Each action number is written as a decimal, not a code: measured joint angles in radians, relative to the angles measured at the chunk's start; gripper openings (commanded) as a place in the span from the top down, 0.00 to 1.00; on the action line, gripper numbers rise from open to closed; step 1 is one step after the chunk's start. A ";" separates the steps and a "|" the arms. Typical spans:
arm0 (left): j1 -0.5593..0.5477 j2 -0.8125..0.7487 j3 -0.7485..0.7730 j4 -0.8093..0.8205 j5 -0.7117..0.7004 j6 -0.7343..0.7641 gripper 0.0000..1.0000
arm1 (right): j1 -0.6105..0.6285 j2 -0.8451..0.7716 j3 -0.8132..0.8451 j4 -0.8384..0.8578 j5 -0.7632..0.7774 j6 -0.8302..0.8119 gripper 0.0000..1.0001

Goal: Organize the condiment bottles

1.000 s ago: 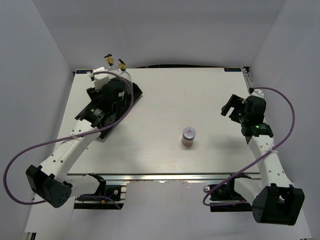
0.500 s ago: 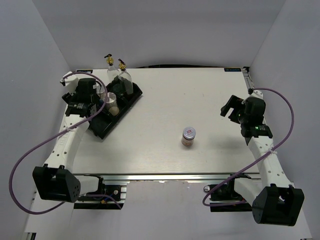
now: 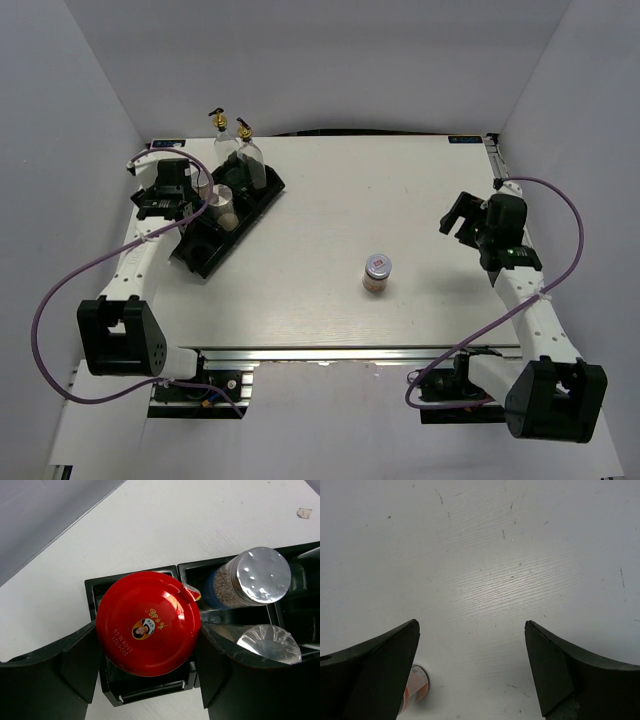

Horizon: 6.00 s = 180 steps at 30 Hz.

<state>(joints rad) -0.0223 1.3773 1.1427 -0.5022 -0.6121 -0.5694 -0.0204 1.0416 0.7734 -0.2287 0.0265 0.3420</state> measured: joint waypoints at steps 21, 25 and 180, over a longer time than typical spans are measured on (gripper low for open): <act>0.085 0.154 -0.039 0.066 0.026 -0.020 0.72 | 0.000 0.048 0.000 -0.002 0.026 0.017 0.10; 0.086 0.156 -0.039 0.077 0.034 -0.022 0.39 | 0.000 0.053 0.000 -0.002 0.027 0.018 0.11; -0.077 0.042 -0.177 0.045 0.067 -0.124 0.02 | 0.000 -0.085 -0.005 -0.038 -0.007 0.018 0.11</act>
<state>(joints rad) -0.0990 1.4189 0.9661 -0.4568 -0.5449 -0.6933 -0.0204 0.9565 0.7681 -0.2668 0.0196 0.3603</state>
